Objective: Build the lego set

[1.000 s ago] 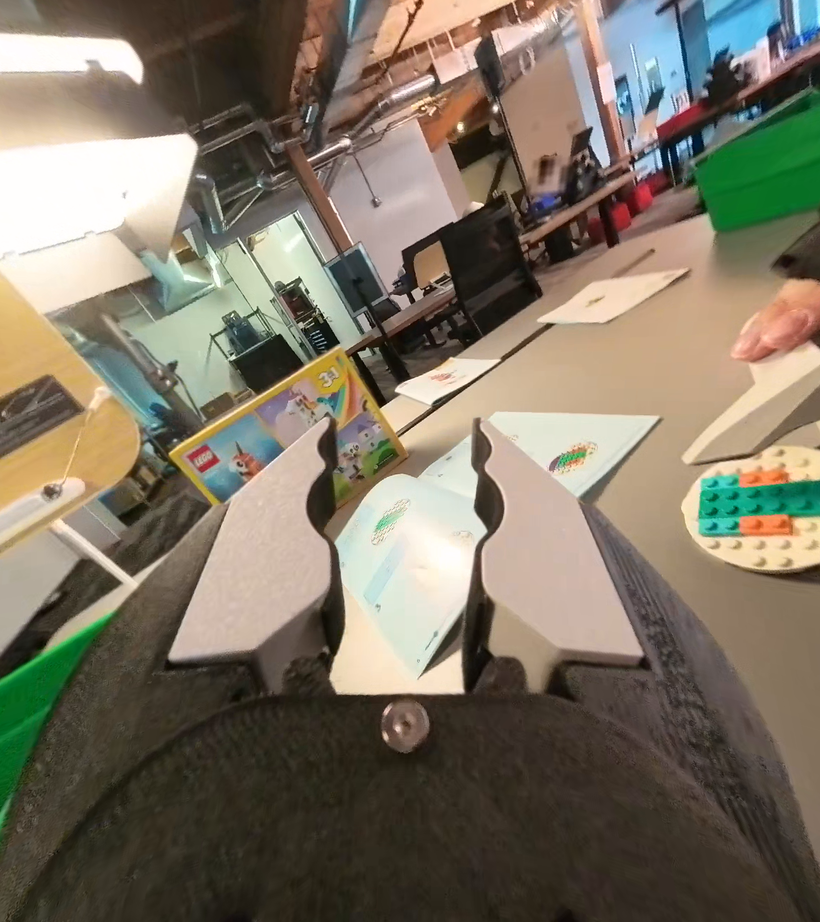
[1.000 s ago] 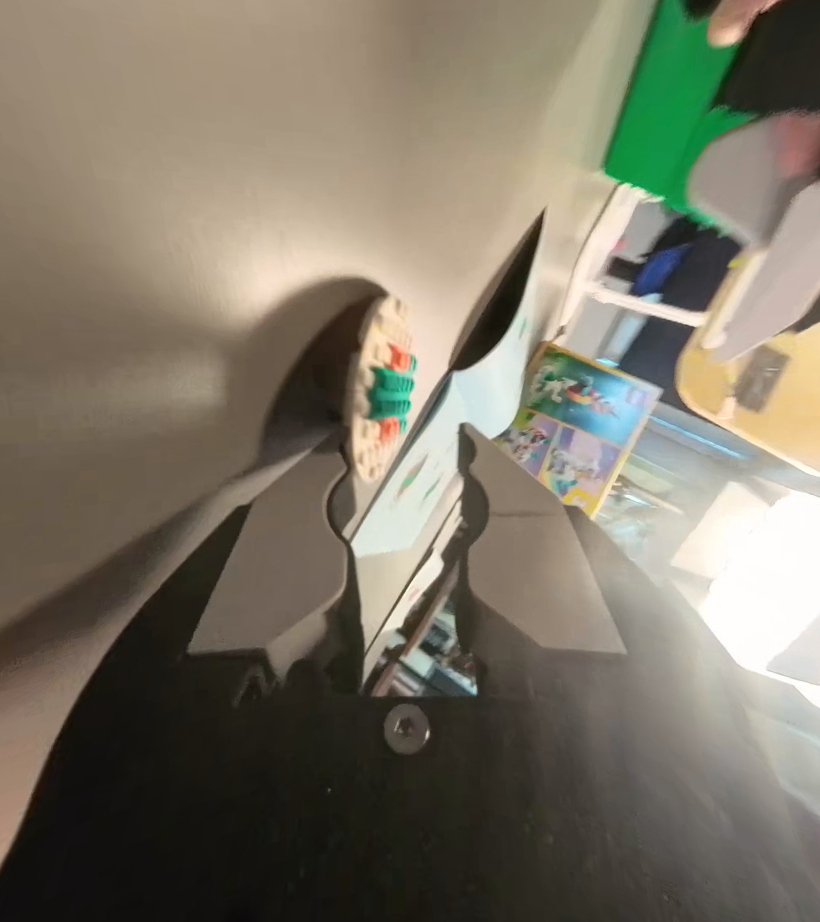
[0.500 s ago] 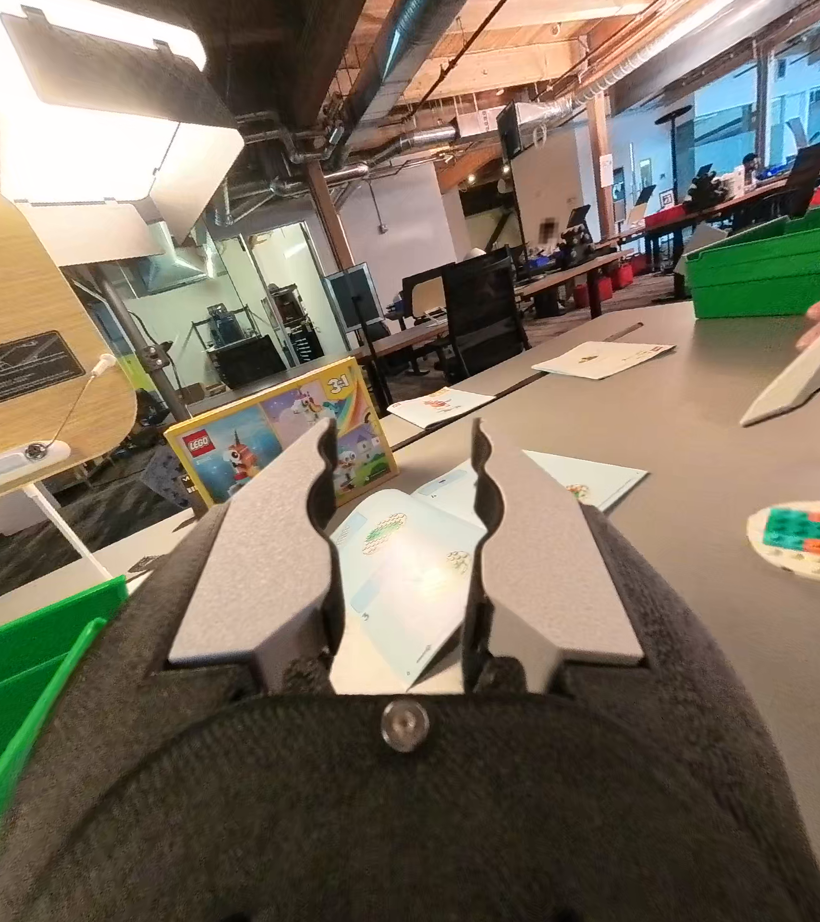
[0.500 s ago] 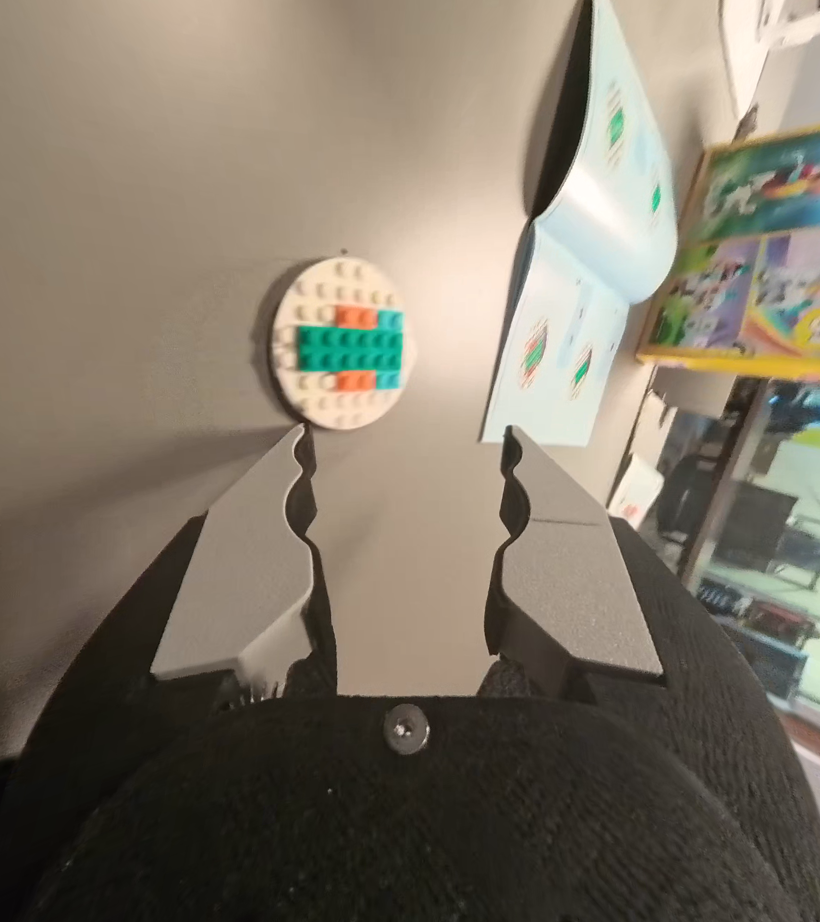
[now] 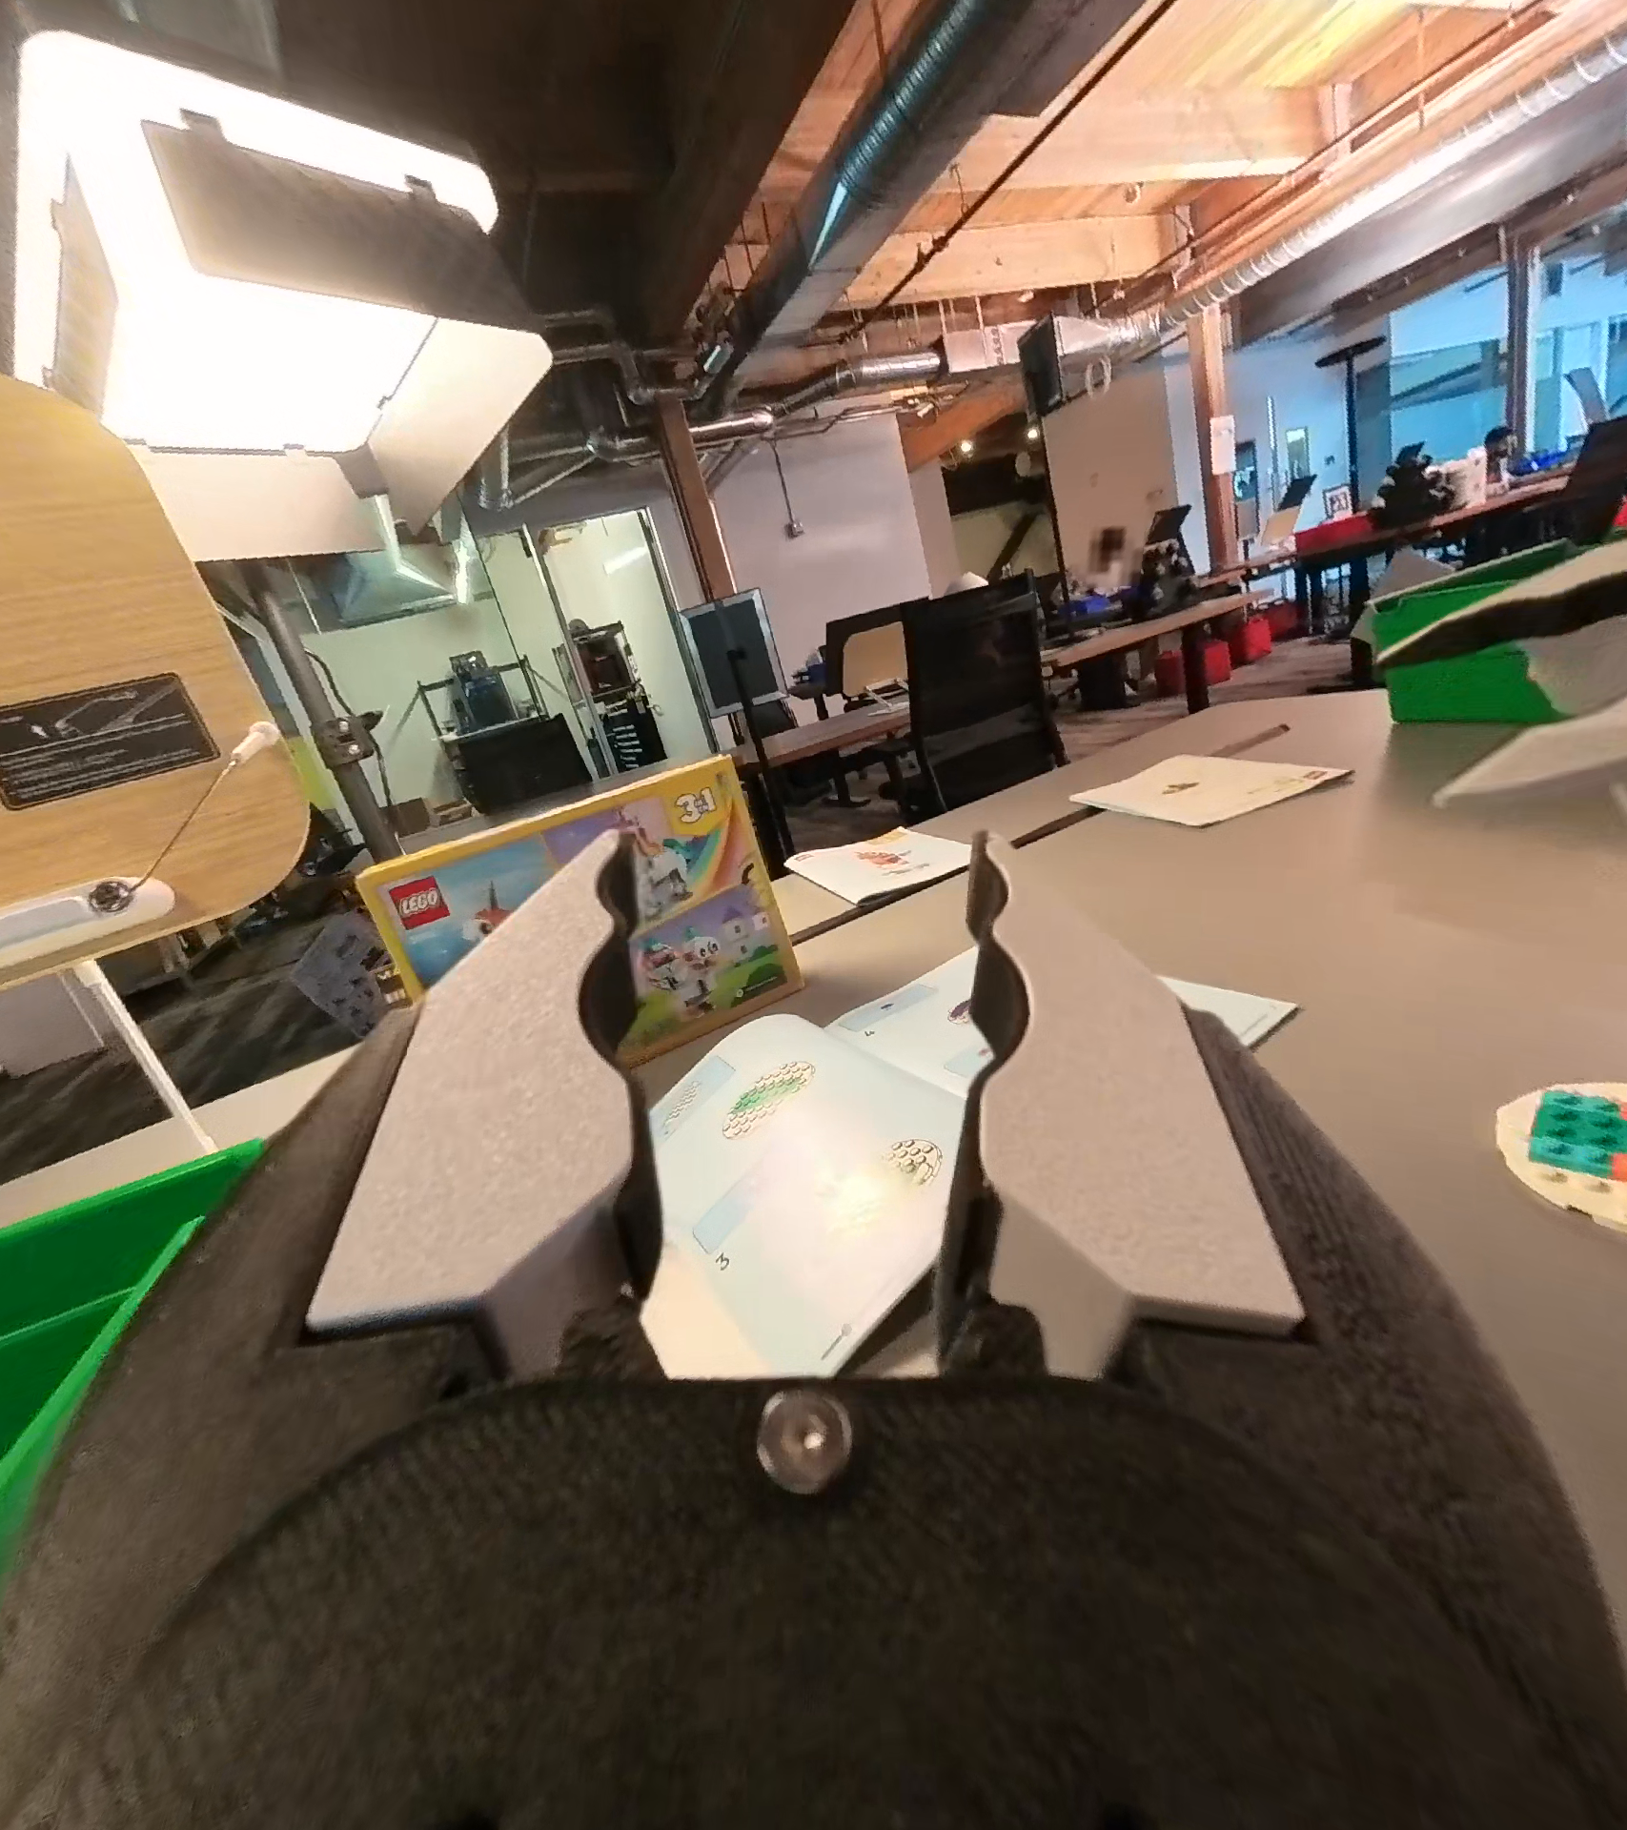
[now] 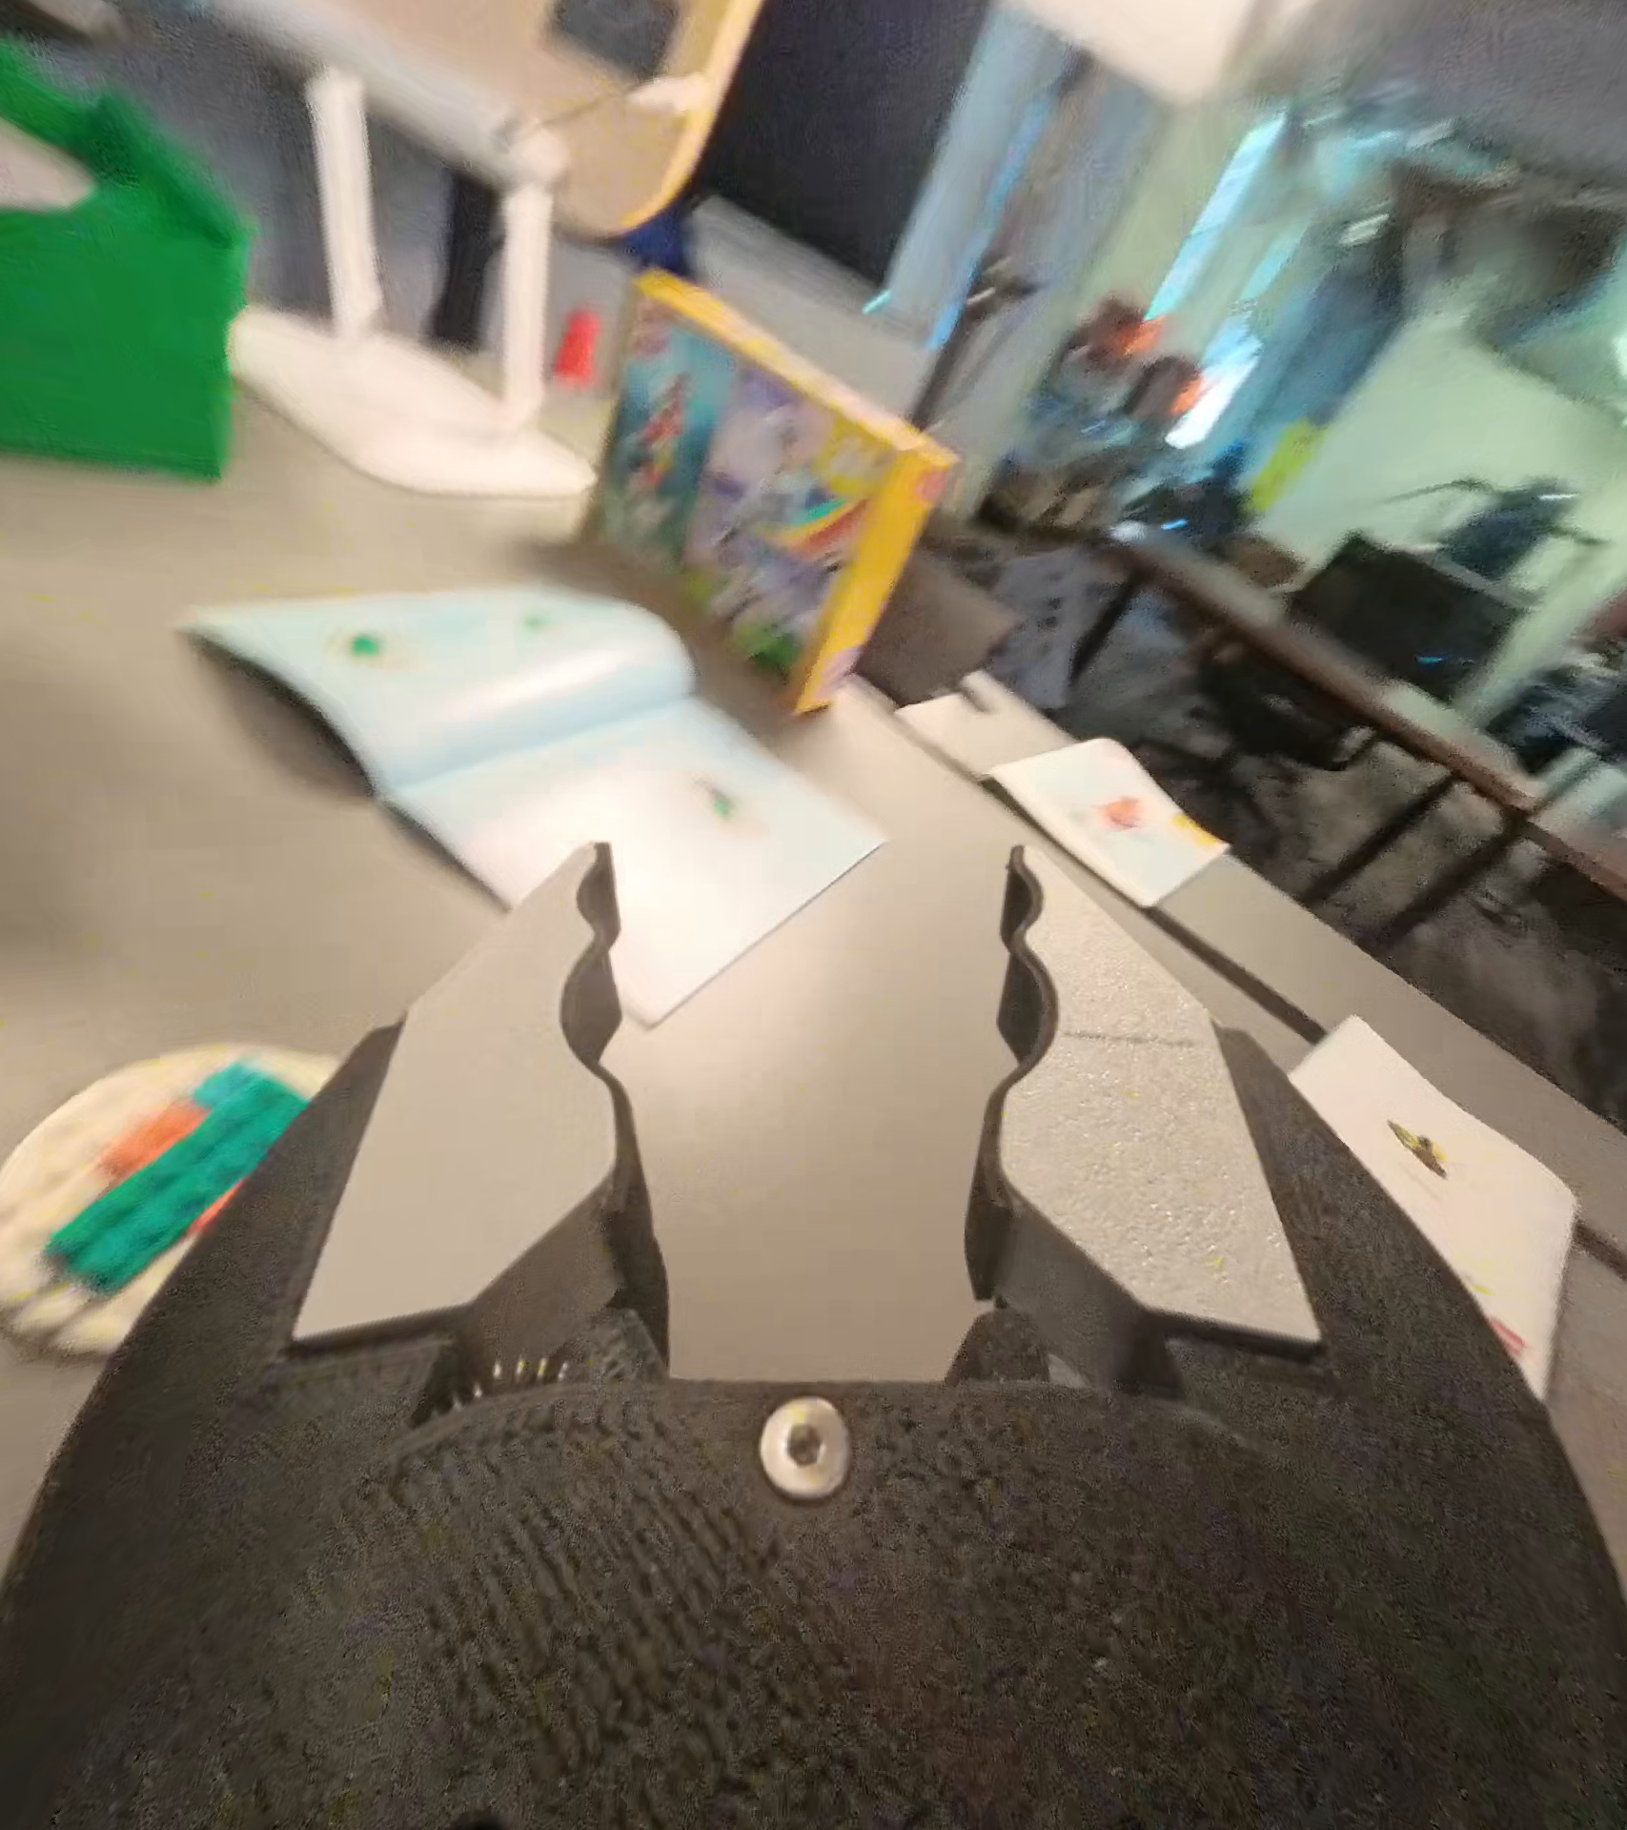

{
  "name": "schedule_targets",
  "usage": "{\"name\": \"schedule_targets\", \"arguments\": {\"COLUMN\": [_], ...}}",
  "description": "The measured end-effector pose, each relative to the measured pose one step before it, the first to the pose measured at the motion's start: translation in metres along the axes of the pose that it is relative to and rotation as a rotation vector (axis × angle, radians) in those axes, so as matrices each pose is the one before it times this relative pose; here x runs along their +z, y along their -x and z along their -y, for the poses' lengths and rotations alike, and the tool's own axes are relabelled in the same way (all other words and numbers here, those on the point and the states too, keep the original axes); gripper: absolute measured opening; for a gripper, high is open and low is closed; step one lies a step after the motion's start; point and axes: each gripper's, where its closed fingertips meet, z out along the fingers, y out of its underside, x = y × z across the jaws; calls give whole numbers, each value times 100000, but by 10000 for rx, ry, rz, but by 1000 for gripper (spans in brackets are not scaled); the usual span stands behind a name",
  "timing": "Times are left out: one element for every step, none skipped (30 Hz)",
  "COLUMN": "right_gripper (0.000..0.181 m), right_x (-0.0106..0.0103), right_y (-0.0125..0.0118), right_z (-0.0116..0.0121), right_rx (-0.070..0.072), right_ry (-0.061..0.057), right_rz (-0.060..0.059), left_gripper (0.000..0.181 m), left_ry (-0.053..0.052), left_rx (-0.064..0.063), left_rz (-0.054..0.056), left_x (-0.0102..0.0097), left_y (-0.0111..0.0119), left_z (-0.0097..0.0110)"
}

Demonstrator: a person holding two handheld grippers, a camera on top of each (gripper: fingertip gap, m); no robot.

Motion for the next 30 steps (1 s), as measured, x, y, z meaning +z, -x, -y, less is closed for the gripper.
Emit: {"name": "schedule_targets", "arguments": {"right_gripper": [76,75,75,74,74,73,72,72,71,70,69,68,68,68,68,68,68,68,67,64,63,62,62,61,61,61,61,61,61,62], "right_x": [267,299,336,391,411,456,473,422,471,484,556,597,595,513,373,227,63,-125,-228,-214,-106,-6,33,30,18,20,24,33,27,6], "right_y": [-1167,-1025,-911,-761,-719,-596,-570,-459,-413,-479,-436,-503,-558,-549,-369,-103,130,286,317,307,268,262,267,313,365,303,301,298,297,261], "right_z": [8,-57,-117,-255,-379,-406,215,346,114,-38,-128,-295,-379,-225,-65,29,126,271,467,475,299,129,93,139,200,240,141,31,9,15], "right_rx": [347,263,205,164,194,168,1,105,49,-54,-153,-177,-120,30,107,59,-31,-110,-158,-156,-83,-6,41,106,159,133,76,18,-34,-52], "right_ry": [-437,-374,-292,-201,-139,-113,-156,-283,-224,-36,-39,69,130,41,-47,-63,-81,-140,-243,-260,-164,-58,-44,-85,-100,-98,-52,7,33,40], "right_rz": [-750,-664,-583,-491,-463,-379,-259,-201,-199,-235,-212,-237,-257,-259,-161,-34,64,122,115,105,114,145,171,222,260,207,160,132,117,103], "left_gripper": [68,69,71,71,70,70,70,70,69,69,68,68,69,70,70,69,69,69,69,69,68,69,68,67,66,66,66,66,66,66], "left_ry": [-78,-76,-93,-109,-75,8,106,137,86,-15,-61,49,181,121,35,-25,-45,-67,-102,-121,-178,-259,-300,-309,-234,-96,35,81,54,-25], "left_rx": [-30,-30,1,88,179,178,124,105,147,140,59,-34,-70,-24,65,73,42,46,70,29,-18,13,53,27,-65,-115,-126,-92,-32,10], "left_rz": [80,77,73,59,62,56,-41,-75,-22,39,32,-54,-42,29,28,2,-60,-79,-120,-180,-202,-153,-108,-76,-34,-22,-5,13,26,35], "left_x": [22,58,82,150,225,317,419,528,549,593,653,777,895,867,778,659,546,387,184,-14,-155,-262,-350,-336,-243,-123,8,74,43,-20], "left_y": [72,37,9,-42,-53,-99,-275,-349,-256,-122,-121,-261,-263,-206,-202,-235,-292,-269,-292,-330,-296,-153,-50,-2,28,-2,6,25,55,82], "left_z": [27,0,10,19,-80,-288,-512,-550,-379,-150,-85,-278,-443,-325,-179,-70,-6,53,135,235,451,754,866,829,555,187,-84,-151,-101,27]}}
